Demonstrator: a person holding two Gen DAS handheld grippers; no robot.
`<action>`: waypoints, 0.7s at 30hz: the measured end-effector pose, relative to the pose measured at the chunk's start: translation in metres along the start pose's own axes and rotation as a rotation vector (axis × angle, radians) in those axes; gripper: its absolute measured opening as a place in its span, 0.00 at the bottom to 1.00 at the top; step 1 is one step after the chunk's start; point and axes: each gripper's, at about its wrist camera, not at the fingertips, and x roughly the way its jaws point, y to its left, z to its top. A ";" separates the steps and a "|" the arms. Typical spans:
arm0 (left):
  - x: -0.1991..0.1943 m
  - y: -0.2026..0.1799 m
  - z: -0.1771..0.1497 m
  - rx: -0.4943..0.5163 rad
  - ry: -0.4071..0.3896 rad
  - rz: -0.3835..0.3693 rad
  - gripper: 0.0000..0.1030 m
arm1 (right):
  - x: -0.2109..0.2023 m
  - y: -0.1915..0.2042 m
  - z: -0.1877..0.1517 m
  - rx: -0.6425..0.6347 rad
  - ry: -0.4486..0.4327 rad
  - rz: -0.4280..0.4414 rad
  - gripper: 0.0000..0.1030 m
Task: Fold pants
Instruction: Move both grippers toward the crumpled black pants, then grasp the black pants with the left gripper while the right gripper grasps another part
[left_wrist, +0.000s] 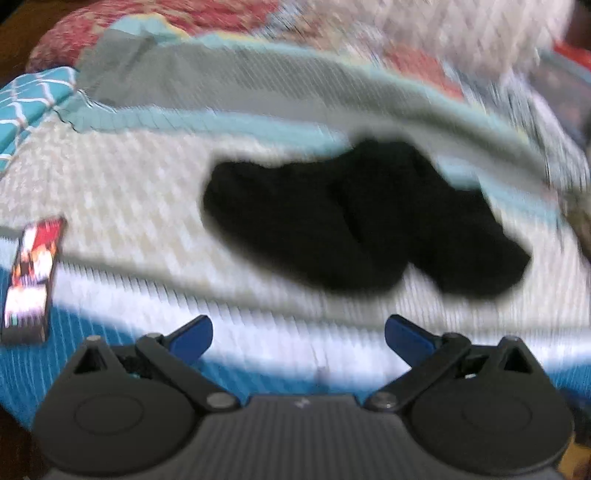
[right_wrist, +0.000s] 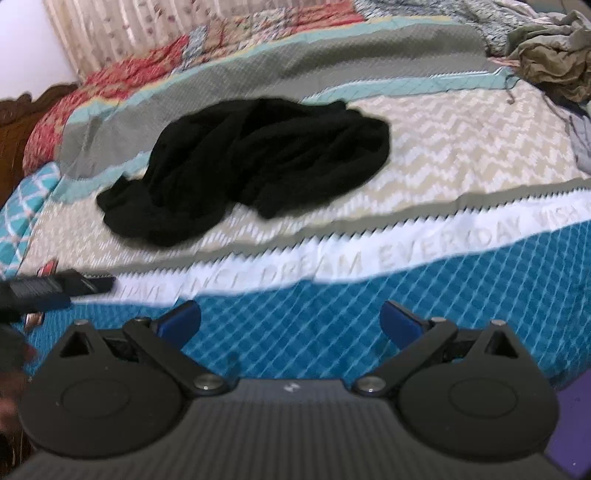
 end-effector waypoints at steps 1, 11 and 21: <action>0.003 0.010 0.019 -0.040 -0.017 -0.013 1.00 | 0.000 -0.007 0.008 0.020 -0.020 -0.006 0.93; 0.089 0.055 0.074 -0.317 0.108 -0.147 0.81 | 0.043 -0.071 0.082 0.287 -0.080 0.016 0.78; 0.098 0.058 0.057 -0.390 0.137 -0.215 0.10 | 0.112 -0.059 0.132 0.169 -0.025 -0.012 0.15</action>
